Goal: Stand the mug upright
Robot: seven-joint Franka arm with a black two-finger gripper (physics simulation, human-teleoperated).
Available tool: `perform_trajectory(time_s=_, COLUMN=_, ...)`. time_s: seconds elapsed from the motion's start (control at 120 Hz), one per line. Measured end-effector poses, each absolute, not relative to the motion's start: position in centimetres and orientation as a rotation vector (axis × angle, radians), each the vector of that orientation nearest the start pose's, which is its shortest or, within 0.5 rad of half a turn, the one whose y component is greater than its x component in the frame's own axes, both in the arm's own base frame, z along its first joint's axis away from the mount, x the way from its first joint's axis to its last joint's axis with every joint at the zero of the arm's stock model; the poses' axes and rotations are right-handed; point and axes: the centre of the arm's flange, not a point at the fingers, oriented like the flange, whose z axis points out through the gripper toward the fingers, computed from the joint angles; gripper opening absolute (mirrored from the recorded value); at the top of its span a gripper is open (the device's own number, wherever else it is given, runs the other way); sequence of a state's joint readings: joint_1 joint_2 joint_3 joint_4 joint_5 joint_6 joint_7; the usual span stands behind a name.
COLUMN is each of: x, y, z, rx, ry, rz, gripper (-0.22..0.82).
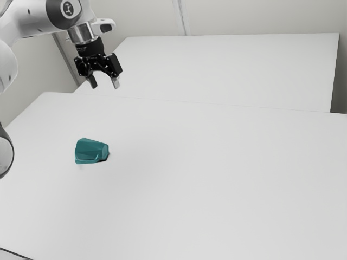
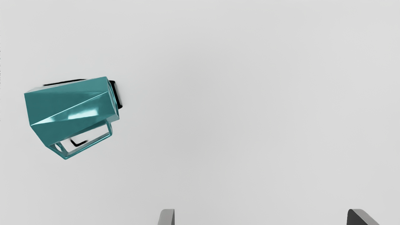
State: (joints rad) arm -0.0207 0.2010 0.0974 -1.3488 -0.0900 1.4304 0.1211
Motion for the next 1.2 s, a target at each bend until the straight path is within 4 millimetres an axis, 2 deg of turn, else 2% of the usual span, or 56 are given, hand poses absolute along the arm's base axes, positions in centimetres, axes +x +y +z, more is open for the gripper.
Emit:
perform_trajectory(time_s=0.15, x=60.1, y=3.5, z=60.1, rx=-3.225, ry=0.054, rz=0.146, gripper=0.60)
perform_trajectory(time_s=0.275, x=59.3, y=9.6, z=58.7, rx=-3.267, ry=-0.149, rz=0.159, gripper=0.60)
perform_trajectory(time_s=0.4, x=58.6, y=13.4, z=57.6, rx=-3.299, ry=-0.286, rz=0.167, gripper=0.60)
perform_trajectory(time_s=0.583, x=56.3, y=20.6, z=54.0, rx=-3.411, ry=-0.482, rz=0.193, gripper=0.60)
perform_trajectory(time_s=0.683, x=55.5, y=22.9, z=52.7, rx=-3.467, ry=-0.515, rz=0.173, gripper=0.60)
perform_trajectory(time_s=0.95, x=54.1, y=29.8, z=46.7, rx=-3.565, ry=-0.637, rz=0.178, gripper=0.60)
perform_trajectory(time_s=1.058, x=53.7, y=31.7, z=44.6, rx=-3.603, ry=-0.655, rz=0.165, gripper=0.60)
perform_trajectory(time_s=1.2, x=53.7, y=32.8, z=42.5, rx=-3.648, ry=-0.626, rz=0.135, gripper=0.60)
